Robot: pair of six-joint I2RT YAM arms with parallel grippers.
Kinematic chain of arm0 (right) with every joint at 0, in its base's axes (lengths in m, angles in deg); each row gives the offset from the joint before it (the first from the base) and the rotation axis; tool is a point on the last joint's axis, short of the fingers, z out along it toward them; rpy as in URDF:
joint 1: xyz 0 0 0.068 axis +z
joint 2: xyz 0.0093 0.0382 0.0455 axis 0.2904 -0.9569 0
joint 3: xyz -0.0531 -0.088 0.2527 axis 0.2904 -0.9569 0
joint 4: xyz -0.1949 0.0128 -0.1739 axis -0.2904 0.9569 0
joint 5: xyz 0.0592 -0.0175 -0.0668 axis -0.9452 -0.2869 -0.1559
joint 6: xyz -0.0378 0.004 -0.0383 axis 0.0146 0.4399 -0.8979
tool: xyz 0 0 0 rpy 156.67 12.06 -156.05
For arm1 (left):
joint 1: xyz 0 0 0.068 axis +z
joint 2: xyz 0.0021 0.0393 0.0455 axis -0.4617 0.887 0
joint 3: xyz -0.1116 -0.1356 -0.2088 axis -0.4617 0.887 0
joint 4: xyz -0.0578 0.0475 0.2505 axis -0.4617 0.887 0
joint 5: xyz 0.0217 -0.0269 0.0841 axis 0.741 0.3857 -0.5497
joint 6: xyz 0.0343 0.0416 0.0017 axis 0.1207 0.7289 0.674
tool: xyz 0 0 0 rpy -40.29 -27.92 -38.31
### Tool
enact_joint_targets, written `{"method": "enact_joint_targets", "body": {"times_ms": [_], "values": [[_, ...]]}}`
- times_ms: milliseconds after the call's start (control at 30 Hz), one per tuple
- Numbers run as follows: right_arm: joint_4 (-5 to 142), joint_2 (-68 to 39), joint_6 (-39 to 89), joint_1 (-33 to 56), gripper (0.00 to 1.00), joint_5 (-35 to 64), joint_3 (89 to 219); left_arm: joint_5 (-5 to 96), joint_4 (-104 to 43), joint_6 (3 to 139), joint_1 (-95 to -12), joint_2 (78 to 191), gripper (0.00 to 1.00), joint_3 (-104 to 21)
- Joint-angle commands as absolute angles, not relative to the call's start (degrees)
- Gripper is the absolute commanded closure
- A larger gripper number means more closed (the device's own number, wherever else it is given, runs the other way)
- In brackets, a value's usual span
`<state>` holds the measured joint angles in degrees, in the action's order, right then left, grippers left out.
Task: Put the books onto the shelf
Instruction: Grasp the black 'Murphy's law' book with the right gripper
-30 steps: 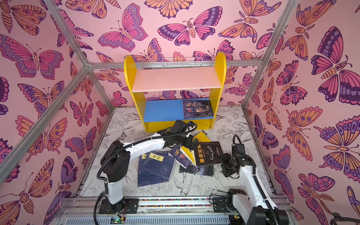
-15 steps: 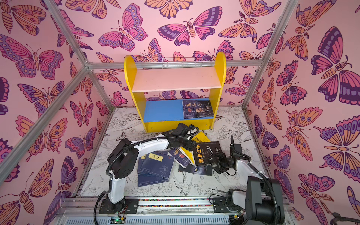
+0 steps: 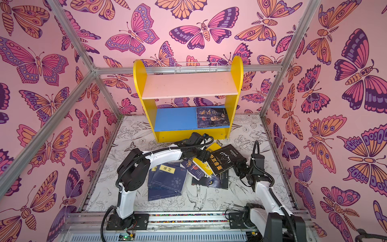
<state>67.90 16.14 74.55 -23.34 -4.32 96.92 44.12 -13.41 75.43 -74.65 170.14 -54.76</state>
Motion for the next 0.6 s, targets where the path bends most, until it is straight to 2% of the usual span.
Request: {"method": "enact_joint_targets", "body": {"times_ms": [0, 133, 400, 467, 567], "values": [[59.5, 16.6, 74.0, -23.1, 0.70, -5.7, 96.9, 44.9, -8.0, 76.9, -74.8, 173.2, 0.29, -54.4], [56.5, 15.8, 74.0, -22.7, 0.75, -7.4, 96.9, 46.2, -8.2, 76.8, -75.0, 173.4, 0.29, -54.8], [56.8, 9.9, 72.2, -19.8, 0.74, -8.4, 99.9, 46.7, -8.2, 76.6, -75.3, 173.9, 0.31, -55.8], [56.2, 8.5, 72.3, -19.2, 0.80, -8.9, 100.4, 46.9, -8.3, 76.5, -75.3, 174.1, 0.31, -56.0], [57.0, 8.0, 71.6, -18.9, 0.94, -9.5, 101.4, 46.3, -8.4, 76.4, -75.3, 174.0, 0.32, -56.1]]}}
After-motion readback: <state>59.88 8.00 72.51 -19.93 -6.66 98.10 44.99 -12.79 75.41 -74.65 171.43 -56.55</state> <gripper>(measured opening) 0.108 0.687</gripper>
